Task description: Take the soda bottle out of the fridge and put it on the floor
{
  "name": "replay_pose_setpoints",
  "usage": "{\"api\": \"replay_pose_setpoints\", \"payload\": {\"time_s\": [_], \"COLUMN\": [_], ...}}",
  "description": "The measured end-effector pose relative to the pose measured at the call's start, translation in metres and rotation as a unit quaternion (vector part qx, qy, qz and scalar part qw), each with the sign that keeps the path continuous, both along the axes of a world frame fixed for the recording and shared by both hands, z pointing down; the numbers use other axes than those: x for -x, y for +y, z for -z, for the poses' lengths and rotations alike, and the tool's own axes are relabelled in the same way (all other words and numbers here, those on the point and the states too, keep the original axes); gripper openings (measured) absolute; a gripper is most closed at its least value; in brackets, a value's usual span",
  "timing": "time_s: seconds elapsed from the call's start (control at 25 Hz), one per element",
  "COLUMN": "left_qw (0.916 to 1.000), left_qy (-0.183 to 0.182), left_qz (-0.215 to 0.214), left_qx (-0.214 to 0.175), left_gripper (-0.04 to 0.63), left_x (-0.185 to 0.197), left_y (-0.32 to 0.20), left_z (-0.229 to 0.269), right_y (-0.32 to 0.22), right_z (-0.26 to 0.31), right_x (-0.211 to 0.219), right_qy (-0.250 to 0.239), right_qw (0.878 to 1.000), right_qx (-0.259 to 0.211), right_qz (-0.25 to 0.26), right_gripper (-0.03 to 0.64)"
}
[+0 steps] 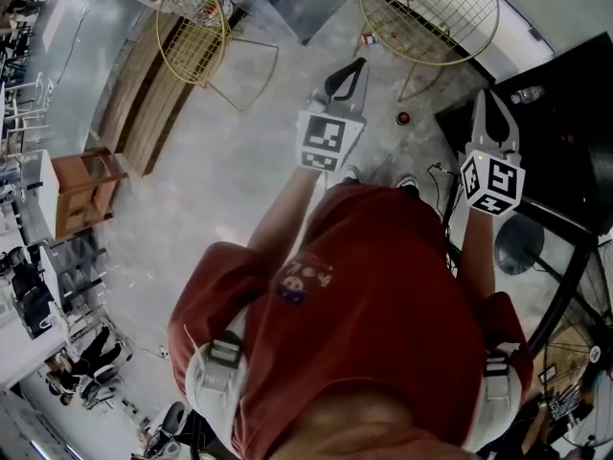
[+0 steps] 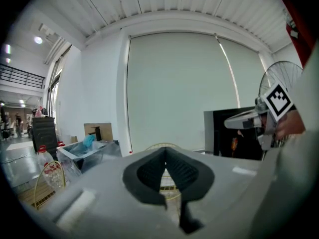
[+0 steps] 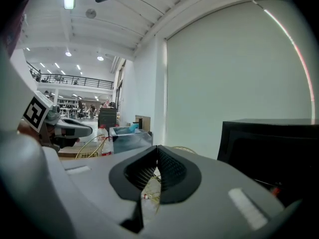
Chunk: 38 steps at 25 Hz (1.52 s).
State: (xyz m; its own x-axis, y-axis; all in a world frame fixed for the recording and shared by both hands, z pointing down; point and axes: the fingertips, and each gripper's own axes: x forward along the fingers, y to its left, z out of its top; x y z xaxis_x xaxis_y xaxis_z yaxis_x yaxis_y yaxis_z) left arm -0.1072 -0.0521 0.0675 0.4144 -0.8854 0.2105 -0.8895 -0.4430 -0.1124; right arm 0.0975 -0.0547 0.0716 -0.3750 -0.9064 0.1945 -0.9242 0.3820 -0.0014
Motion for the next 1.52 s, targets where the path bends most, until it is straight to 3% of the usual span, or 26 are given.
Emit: {"api": "replay_pose_setpoints", "payload": {"time_s": [0.48,1.52], "left_qw": [0.9999,0.9998], "left_qy": [-0.003,-0.002], "left_qz": [-0.01,-0.017], "left_qx": [-0.007,-0.004], "left_gripper": [-0.002,-0.002], "left_x": [-0.012,-0.03], "left_y": [0.006,0.021], "left_z": [0.007,0.003], "right_y": [0.012,0.027], "right_z": [-0.003,-0.007], "right_x": [-0.001,-0.011], "right_qy": [0.016,0.005], "right_qw": [1.0,1.0], "right_qx": [0.001,0.004], "right_qz": [0.013,0.012], "right_gripper": [0.002,0.002]}}
